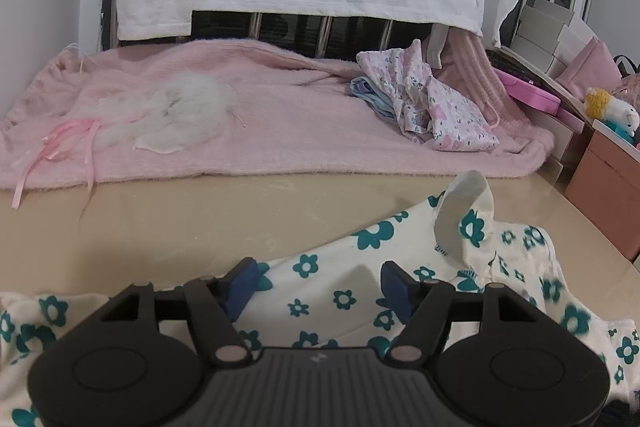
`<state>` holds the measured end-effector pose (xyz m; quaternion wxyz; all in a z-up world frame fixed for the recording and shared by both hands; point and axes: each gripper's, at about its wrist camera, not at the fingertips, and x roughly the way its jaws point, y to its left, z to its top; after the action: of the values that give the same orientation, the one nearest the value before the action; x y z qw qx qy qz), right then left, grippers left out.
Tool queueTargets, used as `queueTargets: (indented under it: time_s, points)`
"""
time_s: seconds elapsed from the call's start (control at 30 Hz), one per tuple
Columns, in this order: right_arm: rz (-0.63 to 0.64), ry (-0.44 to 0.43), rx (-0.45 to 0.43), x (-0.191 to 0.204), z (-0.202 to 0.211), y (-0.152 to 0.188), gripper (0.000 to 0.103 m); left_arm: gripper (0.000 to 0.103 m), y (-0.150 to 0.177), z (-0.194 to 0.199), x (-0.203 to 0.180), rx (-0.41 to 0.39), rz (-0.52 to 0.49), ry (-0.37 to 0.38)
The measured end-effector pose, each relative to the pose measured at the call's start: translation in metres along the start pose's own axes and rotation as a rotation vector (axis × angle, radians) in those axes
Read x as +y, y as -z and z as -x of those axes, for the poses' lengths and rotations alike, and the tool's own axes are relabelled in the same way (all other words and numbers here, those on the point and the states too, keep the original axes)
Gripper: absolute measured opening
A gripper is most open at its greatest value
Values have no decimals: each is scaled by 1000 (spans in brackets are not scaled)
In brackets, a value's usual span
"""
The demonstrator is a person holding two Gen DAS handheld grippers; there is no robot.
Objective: Fold clothes
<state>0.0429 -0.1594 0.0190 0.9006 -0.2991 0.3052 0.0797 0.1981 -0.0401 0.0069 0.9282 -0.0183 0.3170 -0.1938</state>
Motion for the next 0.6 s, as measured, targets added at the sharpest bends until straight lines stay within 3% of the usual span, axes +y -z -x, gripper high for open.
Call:
queueTargets:
  time_s: [0.1,0.17,0.2,0.23,0.3,0.4,0.47,0.5,0.53,0.6]
  points:
    - [137,6,1,20,8,6,5,69,0,0,0,0,-1,2]
    - [88,3,14,12,12,3,14,69,0,0,1,-1,4,4]
    - [30,-15,-8,4,16,2,31,69,0,0,1,-1,3,3]
    - [-43,-40,-47,-6,22,1,38,69,0,0,1,-1,2,3]
    - [-111,-94,-51,-12,18,2,35,69,0,0,1,-1,1,3]
    - [-172,-178,-19,-15,8,6,16,69,0,1,2,-3,9,7]
    - [-202,-176,-19,-19,19,9,18,70,0,1,2,-4,11,6]
    - [-250,-167,-45,-29,29,15,25,70,0,1,1,-4,9,3]
    - [-302,-158,-76,-40,40,23,43,69,0,1,1,-5,8,-3]
    - [-391,-113,-95,-65,50,39,43,67,-2,8,2,-32,45,-20]
